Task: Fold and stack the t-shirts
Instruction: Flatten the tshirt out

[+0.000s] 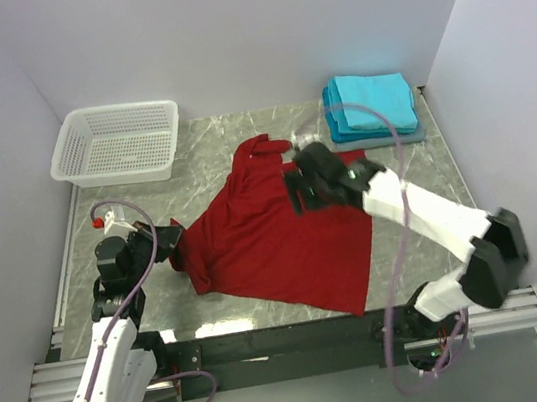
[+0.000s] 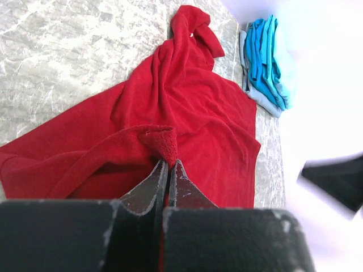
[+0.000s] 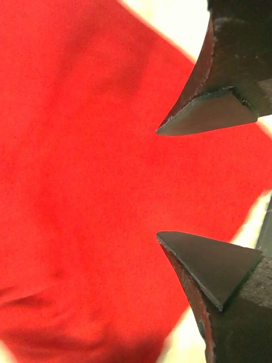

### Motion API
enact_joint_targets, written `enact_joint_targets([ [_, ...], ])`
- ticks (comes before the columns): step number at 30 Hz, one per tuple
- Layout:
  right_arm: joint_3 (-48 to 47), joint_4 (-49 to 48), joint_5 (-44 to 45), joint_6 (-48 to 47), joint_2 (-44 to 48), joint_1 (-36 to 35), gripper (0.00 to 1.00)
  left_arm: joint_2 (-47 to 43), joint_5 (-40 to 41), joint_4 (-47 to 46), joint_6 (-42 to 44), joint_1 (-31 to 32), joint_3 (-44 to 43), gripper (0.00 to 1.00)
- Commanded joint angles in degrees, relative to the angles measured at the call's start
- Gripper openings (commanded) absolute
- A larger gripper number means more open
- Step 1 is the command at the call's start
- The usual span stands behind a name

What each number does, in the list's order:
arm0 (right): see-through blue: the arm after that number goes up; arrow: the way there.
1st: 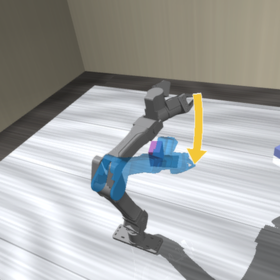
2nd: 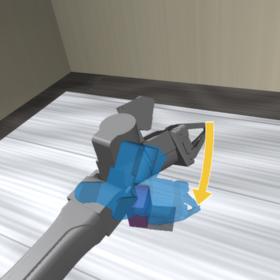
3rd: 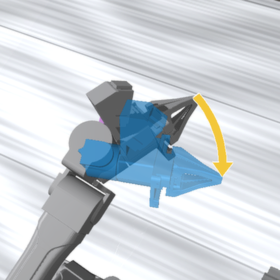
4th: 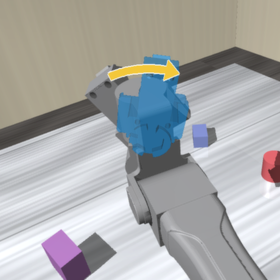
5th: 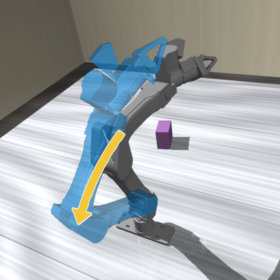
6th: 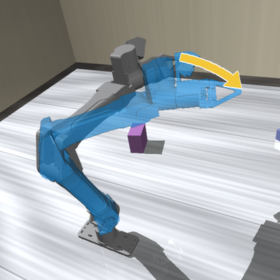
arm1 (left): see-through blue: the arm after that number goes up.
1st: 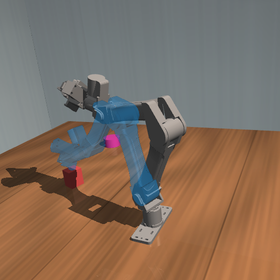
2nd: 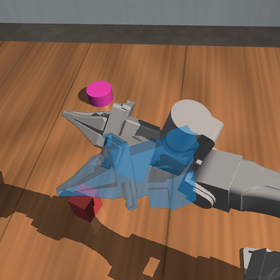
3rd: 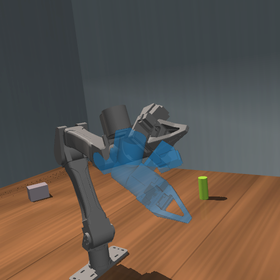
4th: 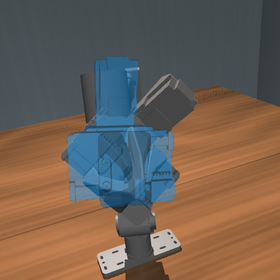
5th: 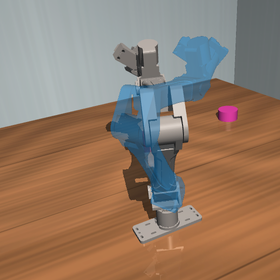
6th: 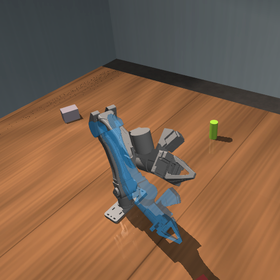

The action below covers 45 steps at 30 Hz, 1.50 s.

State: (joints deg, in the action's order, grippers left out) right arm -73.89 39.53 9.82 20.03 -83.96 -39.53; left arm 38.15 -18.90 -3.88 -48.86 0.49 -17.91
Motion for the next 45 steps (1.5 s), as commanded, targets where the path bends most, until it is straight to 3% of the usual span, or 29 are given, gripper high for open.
enact_joint_targets([
  [1,13.2,7.7,-0.3,5.9,6.7,-4.9,0.75,-0.4,0.3,-3.8,0.3,0.3,-2.1,0.01],
  [5,23.3,12.8,-3.2,13.5,13.0,-12.1,0.75,-0.4,2.5,-2.8,-0.5,0.4,-2.0,0.01],
  [8,29.6,10.8,-8.4,17.7,15.8,-16.9,0.74,-0.2,3.7,-2.0,-1.0,0.5,-2.1,0.01],
  [11,33.0,10.5,-7.2,21.4,15.8,-21.4,0.73,0.3,4.1,-1.1,-0.9,0.6,-2.2,0.01],
  [20,38.3,8.1,-5.2,23.3,10.7,-23.8,0.65,-0.8,5.4,0.4,-1.5,0.6,-1.4,0.01],
  [22,39.2,7.1,-4.7,22.9,9.3,-23.7,0.54,-1.5,5.9,1.1,-1.7,0.5,-1.4,0.01],
  [24,39.0,6.8,-3.9,23.3,7.8,-23.8,0.35,-1.9,6.0,1.9,-1.8,0.5,-1.5,0.01],
  [27,38.7,7.3,-1.8,24.6,7.5,-23.7,0.22,-2.7,6.8,2.6,-1.7,0.5,-1.5,0.01],
  [28,38.6,7.4,-0.5,24.8,7.7,-23.1,0.15,-3.1,7.1,2.6,-1.7,0.5,-1.4,0.01],
  [29,38.2,8.2,0.4,26.0,7.9,-22.5,0.00,-3.1,7.6,2.7,-1.6,0.5,-1.4,0.01],
  [34,34.6,10.3,5.7,26.6,14.4,-17.6,0.00,-1.9,8.1,1.5,-2.0,0.5,-2.9,0.01],
  [38,29.1,5.2,10.8,20.5,19.4,-5.0,0.00,1.2,8.4,-5.1,-4.3,0.5,-4.3,0.01],
  [41,22.4,-0.3,12.7,12.7,20.9,0.5,0.00,6.1,8.7,-8.2,-3.5,0.5,-8.8,0.01],
  [45,11.6,-4.5,16.4,5.4,18.3,8.4,0.00,13.3,10.1,-8.0,-1.9,0.5,-21.2,0.01],
])
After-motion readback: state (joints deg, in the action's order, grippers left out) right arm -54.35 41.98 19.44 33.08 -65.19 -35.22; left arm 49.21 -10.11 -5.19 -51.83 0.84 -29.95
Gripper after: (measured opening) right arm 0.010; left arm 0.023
